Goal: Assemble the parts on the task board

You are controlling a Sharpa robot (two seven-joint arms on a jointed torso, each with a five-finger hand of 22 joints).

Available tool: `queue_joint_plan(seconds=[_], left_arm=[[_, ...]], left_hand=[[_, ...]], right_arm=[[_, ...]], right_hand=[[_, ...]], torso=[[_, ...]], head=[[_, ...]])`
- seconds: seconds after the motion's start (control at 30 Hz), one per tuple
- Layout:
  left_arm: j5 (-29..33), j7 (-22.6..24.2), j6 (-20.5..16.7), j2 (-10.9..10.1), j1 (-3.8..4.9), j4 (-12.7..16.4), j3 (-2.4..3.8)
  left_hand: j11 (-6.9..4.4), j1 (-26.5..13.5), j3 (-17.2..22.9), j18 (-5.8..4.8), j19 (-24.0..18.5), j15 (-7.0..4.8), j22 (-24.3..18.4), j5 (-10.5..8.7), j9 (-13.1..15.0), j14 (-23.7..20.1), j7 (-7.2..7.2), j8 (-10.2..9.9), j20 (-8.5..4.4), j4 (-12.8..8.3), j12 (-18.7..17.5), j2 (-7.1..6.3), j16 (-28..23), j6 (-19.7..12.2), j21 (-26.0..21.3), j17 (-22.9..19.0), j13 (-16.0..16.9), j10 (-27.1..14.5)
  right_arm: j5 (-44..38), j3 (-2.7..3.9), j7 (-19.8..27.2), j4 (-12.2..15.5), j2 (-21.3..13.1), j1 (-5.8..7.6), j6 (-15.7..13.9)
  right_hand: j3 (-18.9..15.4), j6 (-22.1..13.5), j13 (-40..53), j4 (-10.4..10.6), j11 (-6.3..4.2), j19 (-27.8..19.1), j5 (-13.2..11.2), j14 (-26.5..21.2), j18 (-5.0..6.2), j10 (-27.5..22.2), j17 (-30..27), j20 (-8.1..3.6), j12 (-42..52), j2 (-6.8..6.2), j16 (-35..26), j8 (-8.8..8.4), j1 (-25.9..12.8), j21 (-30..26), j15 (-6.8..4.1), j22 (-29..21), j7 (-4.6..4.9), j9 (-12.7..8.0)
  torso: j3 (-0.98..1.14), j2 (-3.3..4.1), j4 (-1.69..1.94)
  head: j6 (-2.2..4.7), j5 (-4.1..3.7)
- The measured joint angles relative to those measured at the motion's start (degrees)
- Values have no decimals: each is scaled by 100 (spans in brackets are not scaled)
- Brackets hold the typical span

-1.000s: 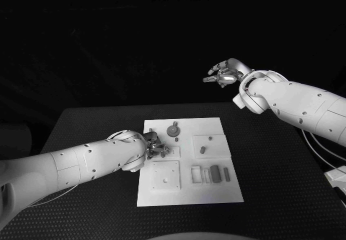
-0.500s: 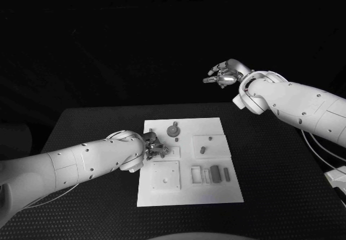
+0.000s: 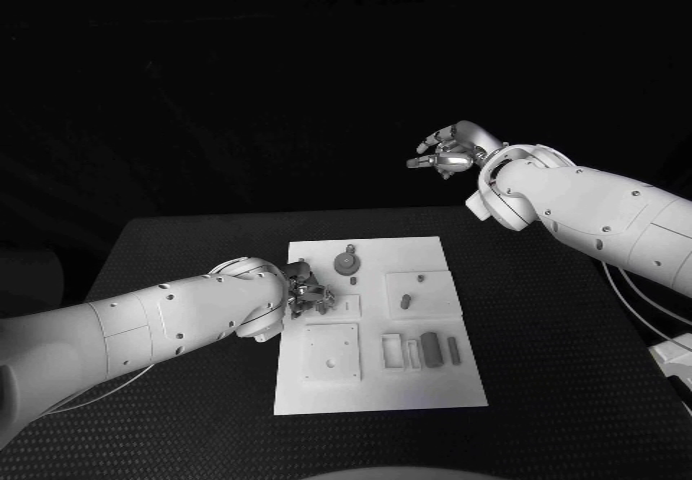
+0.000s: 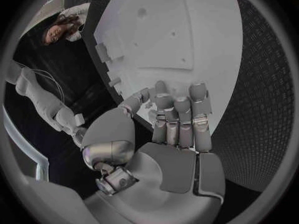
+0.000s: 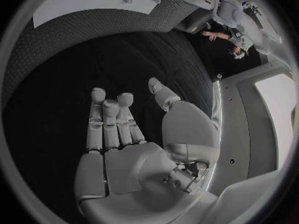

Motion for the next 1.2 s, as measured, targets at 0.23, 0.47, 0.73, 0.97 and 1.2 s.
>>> queue_joint_plan(seconds=[0.23,0.47,0.73,0.97,1.2], left_arm=[[-36,-89,266,25,56,-62,115],[-61,-186,637,117,99,-144,124],[-41,-407,1154,250,259,-252,144],[46,-564,1319,371,340,-345,145],[47,-676,1390,505,392,-485,144]], left_hand=[[-23,-31,-5,-26,-1,-11,0,-130,52,-29,0,-10,1,-8,0,34,0,-39,-1,-5,13,-27],[-7,-29,2,-32,-11,-13,-1,-262,202,-69,10,-11,11,-16,23,120,23,-91,-35,-5,25,-91],[-6,-29,-1,-34,-21,-4,-1,-53,423,-79,-11,68,21,-28,85,120,66,-111,-35,-5,47,-91],[-7,-29,-2,-36,3,-2,-1,99,527,-81,-11,81,-2,-29,108,120,89,-111,-35,-5,47,-90],[-57,-97,-16,-41,12,-25,-2,343,713,-56,-42,147,-11,-44,151,189,115,-80,6,-13,46,-39]], right_arm=[[0,-2,0,-33,10,0,22],[1,-3,-1,-65,36,-1,34],[1,-9,-2,-89,68,-14,50],[1,-9,-3,-102,86,-14,58],[2,-10,-3,-106,92,-14,62]], right_hand=[[0,0,0,0,0,0,0,0,0,0,0,0,0,0,0,0,0,0,0,0,0,0],[0,0,-5,0,0,0,0,0,0,0,0,0,22,0,0,0,0,-23,0,0,0,0],[0,0,-5,0,0,0,0,0,1,0,-5,0,22,0,0,0,0,-23,0,0,0,1],[0,-1,-5,0,0,0,0,0,0,0,-5,0,22,0,0,0,0,-23,0,0,-1,1],[0,-10,-8,0,0,0,0,0,0,0,-4,0,22,0,0,0,0,-23,0,0,-10,1]], torso=[[0,0,-5],[3,3,-9],[3,4,-9],[3,4,-6],[3,4,-3]], head=[[5,-1],[4,-1],[-8,-7],[-13,-10],[-13,-15]])
